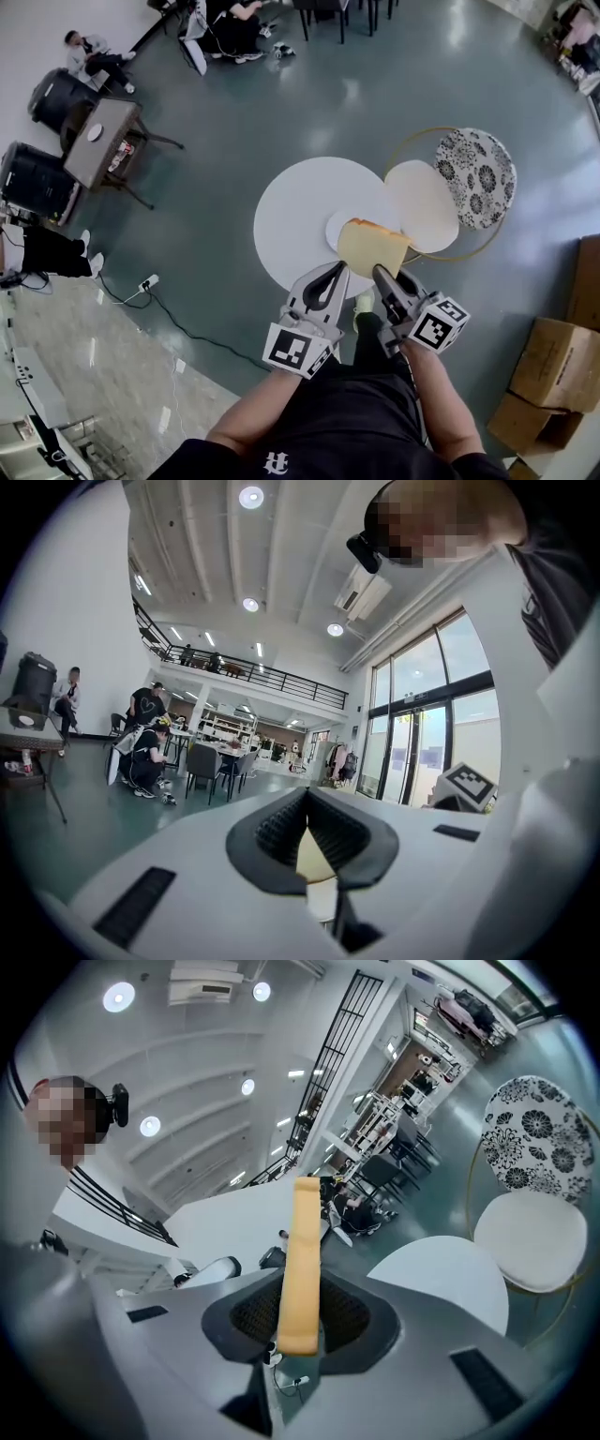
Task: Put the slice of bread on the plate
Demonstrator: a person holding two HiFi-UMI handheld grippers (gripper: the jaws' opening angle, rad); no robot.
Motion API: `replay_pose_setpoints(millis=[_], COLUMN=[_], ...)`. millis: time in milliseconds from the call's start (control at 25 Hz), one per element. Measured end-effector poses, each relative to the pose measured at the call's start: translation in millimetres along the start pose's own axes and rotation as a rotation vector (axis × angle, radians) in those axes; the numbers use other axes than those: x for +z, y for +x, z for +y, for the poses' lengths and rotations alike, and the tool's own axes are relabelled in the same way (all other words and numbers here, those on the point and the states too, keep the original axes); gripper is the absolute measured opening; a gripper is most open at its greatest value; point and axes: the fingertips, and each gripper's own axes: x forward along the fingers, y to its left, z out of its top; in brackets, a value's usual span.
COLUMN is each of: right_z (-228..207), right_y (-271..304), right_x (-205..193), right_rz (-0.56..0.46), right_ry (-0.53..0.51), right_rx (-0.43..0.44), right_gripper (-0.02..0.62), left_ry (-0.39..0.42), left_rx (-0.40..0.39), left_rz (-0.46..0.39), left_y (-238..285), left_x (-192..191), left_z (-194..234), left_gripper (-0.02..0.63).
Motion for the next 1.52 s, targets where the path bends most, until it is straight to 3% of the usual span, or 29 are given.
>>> replay_pose_setpoints(millis=[760,1080,1520], right_z=[-159,-201,-234], right_y=[75,96,116], right_x=[-73,-101,-121], right_rz=[0.110,0.196,0.281], right_ry=[0.120,0.153,0.210], right_rx=[-0.068,-0.115,-0.160], right_gripper=[0.092,0.092,0.094], left_ry=[-0.024,-0.044,-0.057], left_rx=[0.052,0.075,0.104], left_rz=[0.065,0.091,0.112], left_y=[61,75,81], left_x=[-123,-156,-173], left_z=[72,87,101], left_gripper=[0.006,0.006,0.006])
